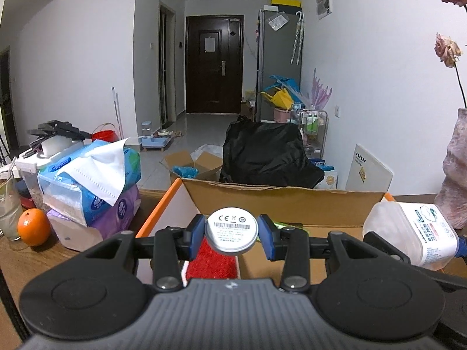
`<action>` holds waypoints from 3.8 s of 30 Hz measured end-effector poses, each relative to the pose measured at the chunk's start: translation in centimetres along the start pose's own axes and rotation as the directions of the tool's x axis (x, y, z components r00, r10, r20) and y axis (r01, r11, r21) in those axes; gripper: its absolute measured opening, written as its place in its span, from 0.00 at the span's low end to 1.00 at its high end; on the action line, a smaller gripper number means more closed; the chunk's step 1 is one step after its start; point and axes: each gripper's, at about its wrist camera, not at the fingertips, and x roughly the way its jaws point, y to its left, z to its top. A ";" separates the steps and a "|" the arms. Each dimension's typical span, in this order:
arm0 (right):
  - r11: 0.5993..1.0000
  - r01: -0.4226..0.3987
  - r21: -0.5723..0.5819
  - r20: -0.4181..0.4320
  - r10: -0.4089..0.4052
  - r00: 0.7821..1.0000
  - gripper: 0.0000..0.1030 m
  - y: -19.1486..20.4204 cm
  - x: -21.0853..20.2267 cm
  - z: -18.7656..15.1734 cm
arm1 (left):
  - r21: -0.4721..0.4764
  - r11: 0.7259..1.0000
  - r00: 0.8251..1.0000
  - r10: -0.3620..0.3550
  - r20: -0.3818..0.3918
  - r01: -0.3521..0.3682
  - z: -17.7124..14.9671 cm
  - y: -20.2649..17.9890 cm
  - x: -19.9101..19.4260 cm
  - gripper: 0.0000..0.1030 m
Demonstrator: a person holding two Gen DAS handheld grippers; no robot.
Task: Organize rigid objects
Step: 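Open both grippers to release the puck and container into the box, then withdraw both tools up from the box toward the caps on the table, then grasp the blue cap with the right gripper while the left grasps the purple cap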
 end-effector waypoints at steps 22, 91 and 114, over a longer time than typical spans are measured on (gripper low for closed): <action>0.999 0.030 0.028 -0.067 -0.028 0.997 1.00 -0.8 0.3 0.3 | -0.036 0.998 0.999 0.048 0.025 -0.047 0.5 0.6 -1.2 1.00; 1.000 0.011 0.001 -0.041 -0.011 0.999 1.00 -1.3 -18.9 -6.9 | 0.033 0.998 0.999 0.044 0.018 -0.045 -8.8 4.9 -18.3 1.00; 1.000 -0.011 -0.006 -0.086 0.010 0.996 1.00 -0.3 -21.7 -9.1 | 0.017 0.999 0.997 0.036 -0.061 -0.035 -12.6 8.0 -20.5 1.00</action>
